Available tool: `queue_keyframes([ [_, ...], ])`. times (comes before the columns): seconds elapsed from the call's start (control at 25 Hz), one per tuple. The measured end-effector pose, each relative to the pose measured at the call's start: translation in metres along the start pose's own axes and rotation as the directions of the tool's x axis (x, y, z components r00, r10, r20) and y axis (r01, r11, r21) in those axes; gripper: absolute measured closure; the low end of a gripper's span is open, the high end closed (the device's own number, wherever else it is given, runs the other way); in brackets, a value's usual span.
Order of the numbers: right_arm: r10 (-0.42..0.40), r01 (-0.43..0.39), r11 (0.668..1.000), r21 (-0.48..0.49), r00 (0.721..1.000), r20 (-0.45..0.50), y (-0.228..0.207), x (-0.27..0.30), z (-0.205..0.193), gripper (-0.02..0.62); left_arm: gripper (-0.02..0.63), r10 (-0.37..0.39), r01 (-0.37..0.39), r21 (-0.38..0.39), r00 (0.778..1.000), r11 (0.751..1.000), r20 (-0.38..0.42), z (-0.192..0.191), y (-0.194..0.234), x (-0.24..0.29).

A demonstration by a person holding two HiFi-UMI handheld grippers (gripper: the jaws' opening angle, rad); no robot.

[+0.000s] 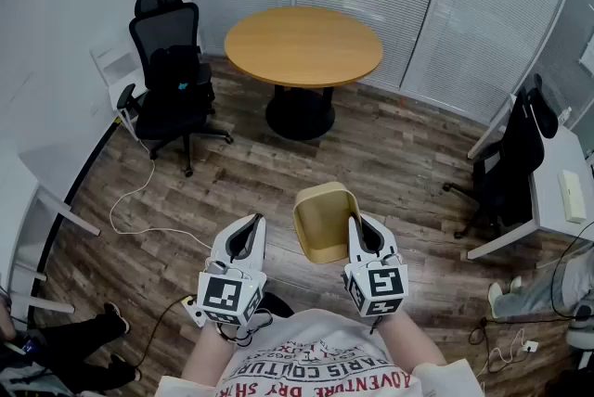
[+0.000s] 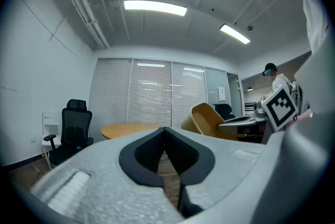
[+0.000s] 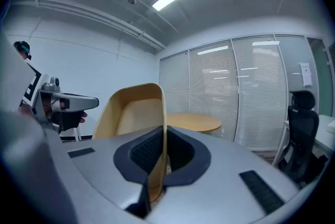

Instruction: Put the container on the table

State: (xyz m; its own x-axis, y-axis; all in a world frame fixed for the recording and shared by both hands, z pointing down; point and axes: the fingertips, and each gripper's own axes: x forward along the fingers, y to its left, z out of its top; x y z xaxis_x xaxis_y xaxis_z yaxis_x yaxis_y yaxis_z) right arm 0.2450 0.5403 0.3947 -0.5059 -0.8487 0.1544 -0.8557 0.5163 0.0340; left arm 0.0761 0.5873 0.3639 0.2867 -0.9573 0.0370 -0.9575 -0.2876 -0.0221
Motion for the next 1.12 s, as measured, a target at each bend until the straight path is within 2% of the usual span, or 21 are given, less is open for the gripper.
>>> queue_keyframes([
  [0.52,-0.032,0.033,0.997,0.068,0.999,-0.023,-0.022,0.006,-0.016,0.583,0.609,-0.025,0.025,-0.001,1.0,1.0,-0.013,-0.004,-0.009,0.015],
  [0.88,-0.027,0.033,0.993,0.114,0.998,-0.054,-0.046,0.013,-0.032,0.583,0.609,-0.021,0.019,-0.049,0.999,0.999,-0.039,-0.013,-0.014,0.031],
  [1.12,-0.045,0.054,0.992,0.117,0.995,-0.084,-0.058,0.048,-0.038,0.584,0.609,-0.009,0.006,-0.053,0.998,0.999,-0.065,-0.022,0.008,0.052],
])
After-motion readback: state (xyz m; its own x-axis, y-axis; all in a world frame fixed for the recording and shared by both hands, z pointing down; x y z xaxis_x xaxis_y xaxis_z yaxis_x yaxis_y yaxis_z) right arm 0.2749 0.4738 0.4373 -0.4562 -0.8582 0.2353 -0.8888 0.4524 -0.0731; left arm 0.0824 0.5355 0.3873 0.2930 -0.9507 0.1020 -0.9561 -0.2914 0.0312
